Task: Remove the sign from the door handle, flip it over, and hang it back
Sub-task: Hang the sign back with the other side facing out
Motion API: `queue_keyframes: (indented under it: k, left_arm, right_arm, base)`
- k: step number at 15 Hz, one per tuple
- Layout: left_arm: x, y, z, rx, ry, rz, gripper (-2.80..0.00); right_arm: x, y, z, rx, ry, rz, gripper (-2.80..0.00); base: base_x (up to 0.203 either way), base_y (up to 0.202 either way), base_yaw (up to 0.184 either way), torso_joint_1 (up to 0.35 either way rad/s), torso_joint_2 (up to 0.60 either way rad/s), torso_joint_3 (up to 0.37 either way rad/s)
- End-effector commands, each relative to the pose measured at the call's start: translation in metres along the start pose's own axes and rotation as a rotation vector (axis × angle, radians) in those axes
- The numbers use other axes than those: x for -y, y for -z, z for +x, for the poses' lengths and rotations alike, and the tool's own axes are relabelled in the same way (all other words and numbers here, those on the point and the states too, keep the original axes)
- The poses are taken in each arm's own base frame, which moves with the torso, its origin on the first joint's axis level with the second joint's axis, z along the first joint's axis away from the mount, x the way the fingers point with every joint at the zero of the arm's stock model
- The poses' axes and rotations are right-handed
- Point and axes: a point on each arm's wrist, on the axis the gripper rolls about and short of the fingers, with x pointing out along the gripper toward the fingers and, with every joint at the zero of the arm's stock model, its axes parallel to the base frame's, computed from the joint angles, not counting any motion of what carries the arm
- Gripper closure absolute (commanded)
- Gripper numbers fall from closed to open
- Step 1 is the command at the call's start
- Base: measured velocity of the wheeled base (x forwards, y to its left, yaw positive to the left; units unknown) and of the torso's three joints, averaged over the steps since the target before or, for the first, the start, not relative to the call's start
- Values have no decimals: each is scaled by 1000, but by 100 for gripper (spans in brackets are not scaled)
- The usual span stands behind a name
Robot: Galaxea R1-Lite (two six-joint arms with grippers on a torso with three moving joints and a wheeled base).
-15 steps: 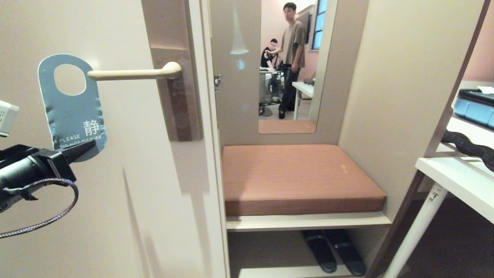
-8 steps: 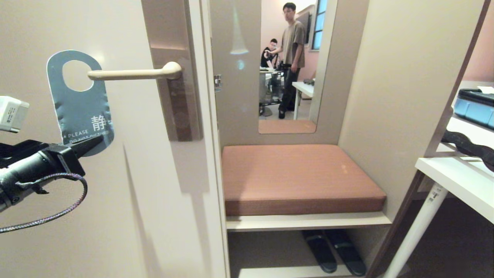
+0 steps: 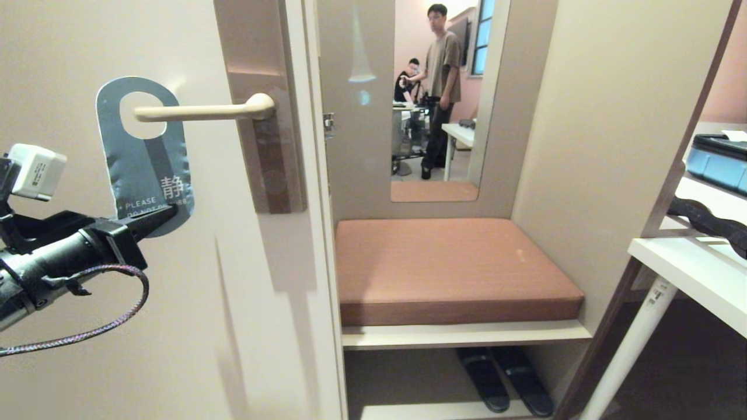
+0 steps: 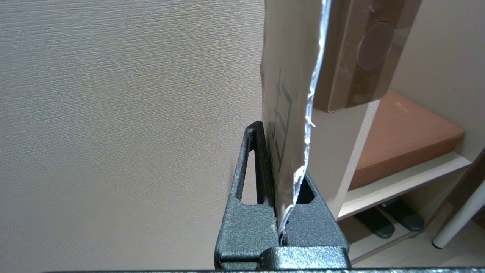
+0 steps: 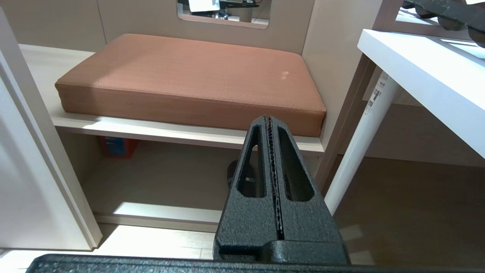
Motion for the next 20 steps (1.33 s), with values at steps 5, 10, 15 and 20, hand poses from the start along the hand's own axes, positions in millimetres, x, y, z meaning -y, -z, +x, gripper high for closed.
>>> queue_keyframes:
  k: [5, 10, 15, 20]
  left_arm:
    - [18, -2, 5, 12, 82, 14, 0]
    - [34, 0, 11, 8, 110, 36, 0]
    - [40, 3, 18, -9, 133, 34, 0]
    - [40, 1, 34, 10, 148, 40, 0]
  right_arm:
    - [0, 0, 0, 0, 0, -1, 0]
    - [0, 0, 0, 0, 0, -1, 0]
    - [0, 0, 0, 0, -2, -1, 0]
    - [0, 0, 0, 0, -2, -1, 0]
  base:
    - [0, 0, 0, 0, 0, 0]
    - [0, 0, 0, 0, 0, 0]
    - [0, 0, 0, 0, 0, 0]
    - [0, 0, 0, 0, 0, 0]
